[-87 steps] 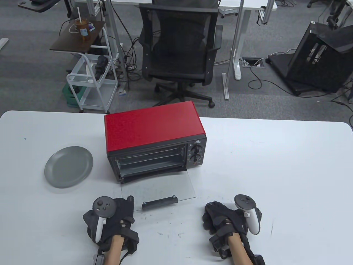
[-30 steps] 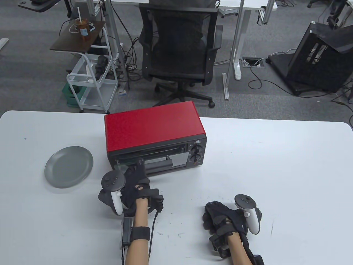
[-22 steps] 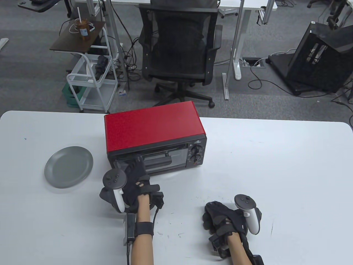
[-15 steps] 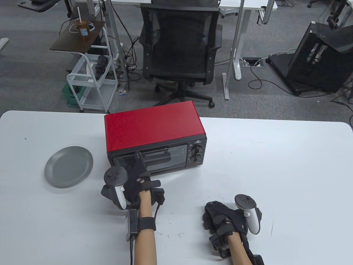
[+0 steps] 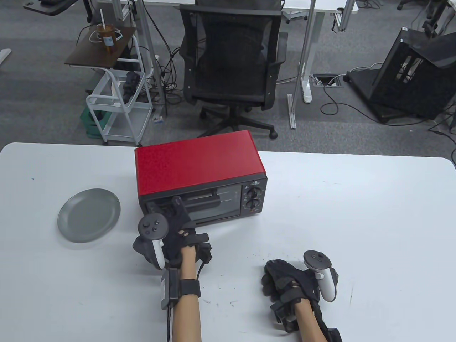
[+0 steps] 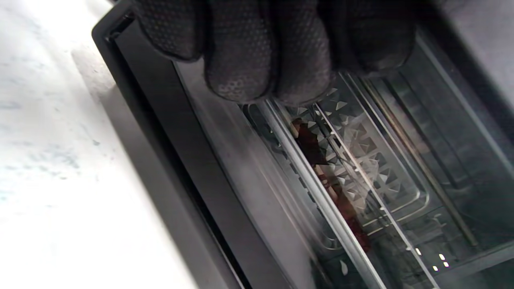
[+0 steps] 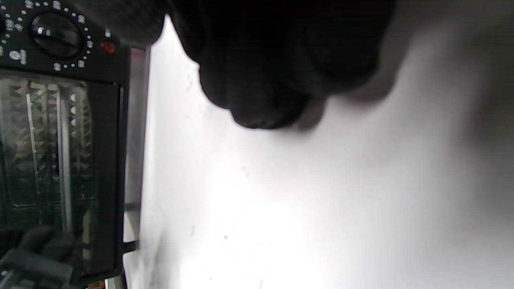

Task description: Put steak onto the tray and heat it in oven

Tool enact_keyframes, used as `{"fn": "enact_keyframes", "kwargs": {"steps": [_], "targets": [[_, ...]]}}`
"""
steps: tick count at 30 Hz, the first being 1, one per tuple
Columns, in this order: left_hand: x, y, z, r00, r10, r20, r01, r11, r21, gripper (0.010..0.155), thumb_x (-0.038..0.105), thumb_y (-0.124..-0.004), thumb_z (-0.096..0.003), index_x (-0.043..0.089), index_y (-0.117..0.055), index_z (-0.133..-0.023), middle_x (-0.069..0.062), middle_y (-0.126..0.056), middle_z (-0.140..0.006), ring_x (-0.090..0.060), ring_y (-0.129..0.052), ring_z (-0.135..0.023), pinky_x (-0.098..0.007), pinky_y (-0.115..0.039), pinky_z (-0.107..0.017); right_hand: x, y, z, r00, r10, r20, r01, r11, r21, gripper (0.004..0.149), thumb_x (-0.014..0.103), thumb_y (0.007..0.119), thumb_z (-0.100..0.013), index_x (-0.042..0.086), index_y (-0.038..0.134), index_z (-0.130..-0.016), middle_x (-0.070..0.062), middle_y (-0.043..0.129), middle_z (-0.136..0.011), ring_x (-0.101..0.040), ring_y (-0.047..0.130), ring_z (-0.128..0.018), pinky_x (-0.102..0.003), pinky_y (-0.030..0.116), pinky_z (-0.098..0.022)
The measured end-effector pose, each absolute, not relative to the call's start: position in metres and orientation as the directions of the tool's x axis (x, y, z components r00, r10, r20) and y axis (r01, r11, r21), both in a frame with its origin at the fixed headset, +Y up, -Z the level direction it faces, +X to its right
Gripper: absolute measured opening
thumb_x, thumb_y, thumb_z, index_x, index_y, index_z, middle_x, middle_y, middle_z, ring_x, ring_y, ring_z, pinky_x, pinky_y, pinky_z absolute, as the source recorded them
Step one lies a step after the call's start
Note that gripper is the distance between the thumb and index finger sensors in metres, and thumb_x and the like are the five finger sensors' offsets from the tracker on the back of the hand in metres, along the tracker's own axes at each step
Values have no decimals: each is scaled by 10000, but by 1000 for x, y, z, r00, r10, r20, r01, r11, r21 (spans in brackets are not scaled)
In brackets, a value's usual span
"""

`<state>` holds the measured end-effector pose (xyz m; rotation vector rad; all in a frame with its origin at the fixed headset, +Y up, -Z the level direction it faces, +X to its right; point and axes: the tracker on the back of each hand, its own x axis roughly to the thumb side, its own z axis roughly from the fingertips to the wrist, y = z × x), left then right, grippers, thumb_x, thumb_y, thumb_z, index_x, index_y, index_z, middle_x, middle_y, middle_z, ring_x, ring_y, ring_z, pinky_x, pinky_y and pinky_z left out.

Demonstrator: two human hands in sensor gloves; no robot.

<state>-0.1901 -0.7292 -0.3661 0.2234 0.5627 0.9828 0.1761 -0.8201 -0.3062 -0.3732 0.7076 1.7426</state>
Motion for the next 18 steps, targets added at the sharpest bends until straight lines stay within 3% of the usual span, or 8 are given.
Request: {"fn": "enact_keyframes", "kwargs": {"steps": [3,10,18], "targets": [[-196,-734,-360,430,855,-290,-727,518,451,651,741,-552,-392,301,-851,-767,46,-897,-863,-199,-903,-773,-483,-691,-606,176,-820,-306,-287,758,-586,-951,-155,266,542,496,640,-514,129,622,-913,-27,837,-718,-146,972,-472,-243,876,-293],[-223,-740,-327,585,791,-176,-719,607,339,751,766,-574,-370,261,-828,-864,-66,-897,-868,-307,-873,-769,-561,-622,-624,176,-820,-307,-297,760,-578,-949,-168,266,542,494,641,-514,126,623,-911,-26,837,-715,-146,972,-468,-242,876,-290],[-252,-751,-277,771,630,-93,-603,770,209,722,719,-637,-354,285,-749,-919,-62,-803,-948,-329,-753,-883,-650,-445,-693,175,-819,-305,-333,774,-538,-939,-220,265,544,486,641,-516,119,620,-916,-28,831,-721,-135,966,-467,-238,871,-290]]}}
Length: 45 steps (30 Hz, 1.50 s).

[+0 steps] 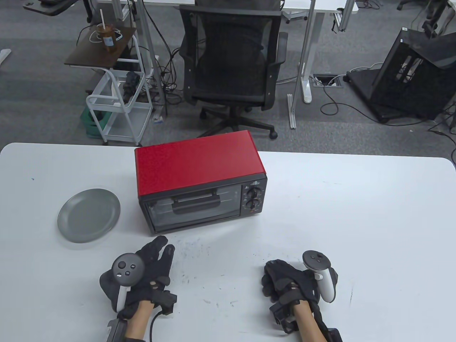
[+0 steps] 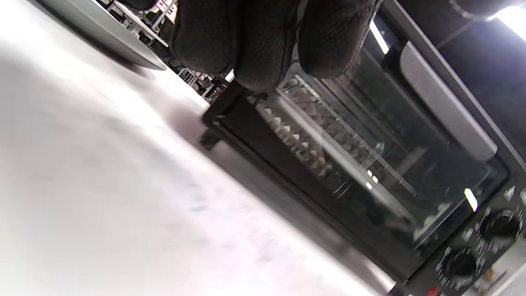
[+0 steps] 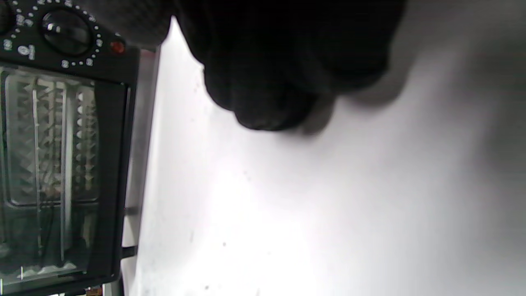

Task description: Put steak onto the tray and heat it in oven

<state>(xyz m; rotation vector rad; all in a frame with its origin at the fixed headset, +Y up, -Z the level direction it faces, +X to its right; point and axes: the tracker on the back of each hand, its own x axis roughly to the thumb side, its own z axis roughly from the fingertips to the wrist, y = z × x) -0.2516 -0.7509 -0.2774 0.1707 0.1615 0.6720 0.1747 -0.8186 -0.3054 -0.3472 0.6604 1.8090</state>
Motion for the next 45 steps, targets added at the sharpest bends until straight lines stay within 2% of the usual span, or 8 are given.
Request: {"fn": "enact_keyframes", "kwargs": {"steps": [4,10,16,20,25,31,35,45], "targets": [[-261,-755,-270,776,622,-101,-606,781,152,721,691,-654,-367,275,-692,-956,-58,-708,-1012,-319,-649,-958,-647,-351,-735,171,-816,-302,-378,779,-500,-924,-282,259,549,487,638,-516,121,611,-924,-24,825,-733,-121,959,-469,-234,866,-295],[-253,-758,-279,798,602,-34,-593,794,132,730,713,-633,-365,301,-671,-967,-37,-695,-1029,-317,-647,-966,-660,-362,-720,168,-806,-311,-412,801,-434,-911,-376,171,558,469,640,-533,57,635,-910,-95,839,-712,-183,962,-439,-261,859,-261],[-251,-746,-276,841,539,43,-541,836,95,724,701,-639,-365,278,-703,-949,-45,-719,-1015,-326,-657,-959,-669,-365,-712,155,-750,-348,-627,755,-192,-716,-655,-242,563,478,685,-488,45,721,-846,-142,911,-626,-195,998,-310,-226,873,-145],[-256,-738,-259,874,479,85,-486,866,118,709,686,-647,-360,273,-720,-931,-44,-743,-994,-326,-677,-944,-668,-378,-706,133,-715,-377,-777,618,-115,-557,-761,-332,568,502,695,-482,74,719,-854,-125,898,-672,-194,998,-340,-214,872,-155],[-269,-743,-219,905,407,123,-422,893,156,693,679,-647,-366,285,-712,-933,-29,-733,-1002,-313,-667,-959,-664,-366,-718,111,-693,-407,-859,495,-133,-433,-839,-330,506,522,697,-493,148,749,-830,-84,900,-692,-196,998,-383,-212,871,-173],[-269,-746,-216,910,403,95,-414,899,145,694,680,-643,-363,291,-707,-935,-25,-727,-1006,-312,-662,-962,-668,-361,-714,104,-694,-425,-878,453,-153,-382,-856,-348,344,490,668,-569,199,829,-660,-27,951,-588,-149,1009,-353,-199,875,-153],[-264,-748,-215,923,370,107,-382,914,137,691,674,-643,-364,292,-702,-936,-25,-723,-1009,-310,-658,-965,-667,-356,-716,98,-692,-424,-900,415,-133,-340,-860,-379,210,454,677,-572,339,850,-604,23,970,-562,-134,1015,-320,-189,875,-131],[-269,-748,-213,938,334,96,-345,927,149,682,665,-640,-367,293,-703,-936,-19,-720,-1011,-305,-653,-971,-666,-346,-720,98,-695,-430,-819,545,-179,-457,-809,-371,269,414,650,-628,272,863,-546,18,965,-537,-120,1014,-315,-184,876,-123]]}}
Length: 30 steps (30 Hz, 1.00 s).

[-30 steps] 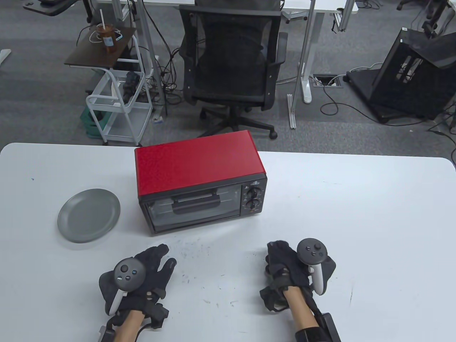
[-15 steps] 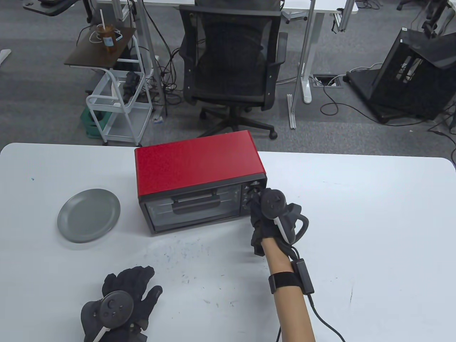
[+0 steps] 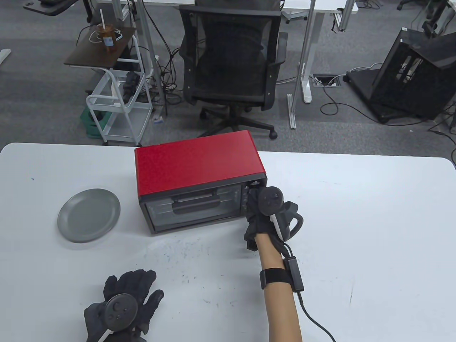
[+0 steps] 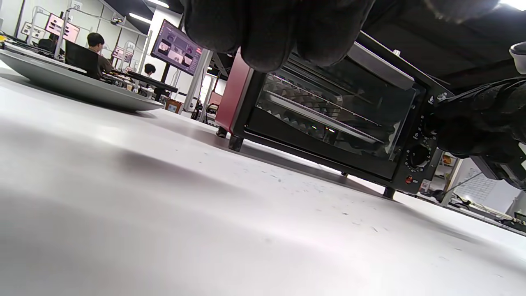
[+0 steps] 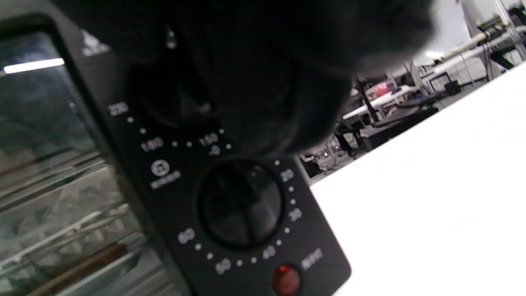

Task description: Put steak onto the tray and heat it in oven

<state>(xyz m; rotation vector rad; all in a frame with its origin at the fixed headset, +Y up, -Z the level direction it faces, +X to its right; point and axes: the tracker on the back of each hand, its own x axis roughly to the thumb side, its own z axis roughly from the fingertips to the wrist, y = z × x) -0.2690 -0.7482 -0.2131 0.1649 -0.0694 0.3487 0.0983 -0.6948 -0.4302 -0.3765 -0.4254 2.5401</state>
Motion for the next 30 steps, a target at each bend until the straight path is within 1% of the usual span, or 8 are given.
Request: {"fn": "enact_keyframes", "kwargs": {"steps": [1,10,15,21,22,23,27,30], "targets": [[-271,-749,-213,936,341,89,-351,924,150,681,663,-641,-368,291,-703,-935,-20,-720,-1010,-305,-653,-971,-665,-347,-720,99,-695,-431,-800,570,-187,-481,-796,-368,248,391,672,-617,262,868,-537,14,964,-535,-122,1014,-314,-185,876,-121],[-272,-749,-213,940,330,84,-339,929,150,676,658,-639,-370,294,-702,-936,-20,-719,-1011,-304,-648,-974,-666,-339,-722,102,-703,-431,-738,646,-197,-551,-744,-378,265,394,673,-599,249,881,-525,23,960,-548,-122,1012,-320,-183,876,-118],[-269,-750,-213,950,298,90,-309,938,155,671,656,-639,-370,297,-704,-934,-16,-721,-1011,-301,-650,-975,-665,-338,-724,106,-711,-432,-654,730,-200,-635,-673,-379,274,398,678,-580,244,893,-512,32,954,-565,-123,1010,-325,-182,876,-116],[-267,-751,-212,956,276,96,-288,945,152,667,652,-638,-372,297,-706,-932,-14,-723,-1009,-300,-650,-975,-664,-336,-725,111,-725,-432,-503,840,-203,-749,-541,-384,262,407,683,-554,260,898,-523,57,932,-612,-128,1006,-337,-181,876,-116],[-267,-751,-212,957,275,97,-287,946,152,667,652,-638,-371,297,-707,-932,-14,-723,-1009,-301,-651,-974,-665,-337,-724,112,-727,-432,-482,852,-204,-761,-523,-384,255,409,683,-551,266,894,-532,61,928,-620,-127,1005,-338,-180,876,-115],[-267,-751,-212,957,273,97,-285,946,153,667,651,-638,-371,296,-707,-932,-13,-723,-1009,-300,-651,-974,-664,-337,-724,112,-729,-432,-458,865,-206,-776,-502,-383,286,424,653,-575,271,891,-539,66,923,-628,-129,1004,-340,-180,876,-116],[-266,-751,-212,959,267,98,-279,948,155,665,650,-638,-371,299,-708,-931,-14,-725,-1009,-300,-652,-974,-665,-336,-724,114,-735,-432,-384,899,-211,-816,-437,-378,262,426,655,-568,288,877,-566,70,908,-648,-130,1001,-347,-180,875,-119],[-266,-750,-212,960,262,95,-275,949,156,665,650,-637,-372,298,-707,-932,-13,-724,-1009,-298,-651,-975,-664,-335,-725,116,-737,-432,-362,906,-218,-825,-420,-378,268,427,659,-563,276,880,-568,67,907,-646,-129,1000,-346,-178,875,-118]]}}
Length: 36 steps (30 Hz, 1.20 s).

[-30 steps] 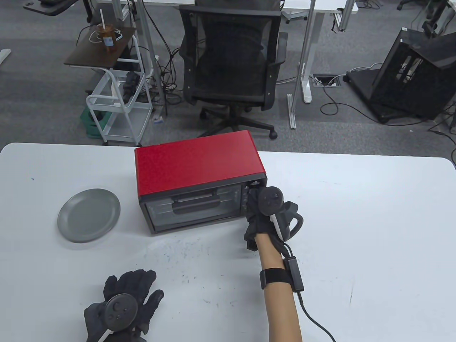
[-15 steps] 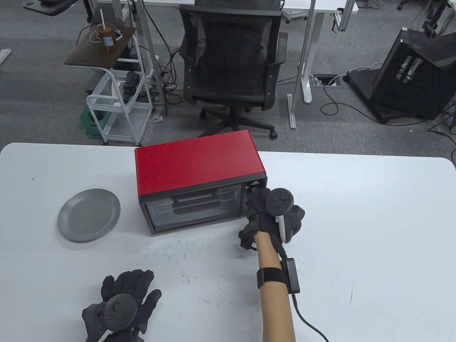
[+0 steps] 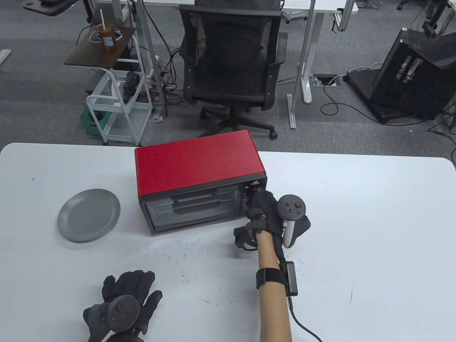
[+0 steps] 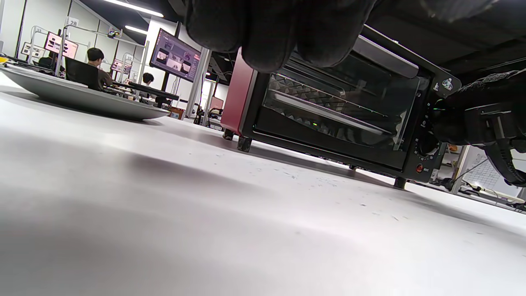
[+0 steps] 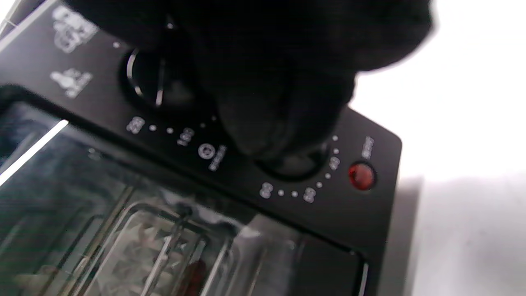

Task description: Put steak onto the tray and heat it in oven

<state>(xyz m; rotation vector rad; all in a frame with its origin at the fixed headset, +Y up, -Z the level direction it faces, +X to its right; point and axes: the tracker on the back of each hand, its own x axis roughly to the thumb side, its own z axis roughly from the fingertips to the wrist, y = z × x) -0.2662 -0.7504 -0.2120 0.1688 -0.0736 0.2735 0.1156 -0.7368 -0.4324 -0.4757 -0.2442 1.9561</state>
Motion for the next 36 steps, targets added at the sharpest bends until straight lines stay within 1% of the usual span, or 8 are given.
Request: {"fn": "enact_keyframes", "kwargs": {"steps": [2,3,7,12,22,33,36], "targets": [[-266,-750,-212,961,261,94,-273,949,155,664,650,-637,-372,299,-707,-931,-12,-724,-1008,-298,-650,-976,-665,-334,-725,117,-738,-433,-349,910,-225,-830,-411,-376,275,431,658,-561,271,882,-568,68,907,-643,-128,1000,-344,-176,875,-117],[-266,-750,-212,961,260,94,-272,950,155,664,649,-637,-372,297,-707,-932,-13,-724,-1009,-299,-651,-974,-665,-334,-725,117,-739,-433,-343,911,-228,-833,-407,-374,362,432,658,-559,255,954,-446,64,908,-641,-128,1000,-343,-176,875,-117],[-266,-750,-212,962,258,94,-270,950,156,662,649,-636,-374,298,-705,-932,-12,-722,-1010,-296,-648,-977,-662,-333,-727,119,-741,-433,-322,914,-246,-843,-395,-366,406,439,656,-554,210,967,-430,47,913,-630,-131,1000,-339,-176,874,-118],[-266,-750,-212,964,248,95,-260,953,155,663,648,-638,-372,298,-707,-931,-12,-723,-1009,-296,-649,-976,-663,-333,-727,120,-745,-433,-307,919,-247,-850,-382,-363,427,447,655,-552,186,969,-426,41,910,-628,-130,998,-341,-176,874,-121],[-266,-750,-212,965,245,91,-257,953,161,662,648,-637,-372,299,-710,-930,-11,-724,-1009,-298,-649,-976,-664,-332,-726,120,-743,-430,-291,919,-264,-858,-373,-353,425,458,650,-552,200,968,-437,42,903,-632,-130,996,-346,-178,874,-129],[-266,-750,-212,967,235,96,-248,956,160,661,647,-637,-373,298,-713,-929,-12,-726,-1008,-297,-649,-977,-664,-332,-726,120,-743,-428,-283,912,-295,-867,-375,-327,409,478,636,-556,248,962,-465,43,896,-646,-134,993,-364,-186,875,-151],[-266,-750,-211,968,233,95,-246,956,162,659,648,-637,-372,301,-714,-927,-9,-726,-1008,-296,-649,-977,-665,-332,-726,121,-743,-428,-280,910,-306,-873,-374,-312,385,483,631,-556,288,955,-481,34,897,-647,-138,992,-366,-188,875,-154]]}}
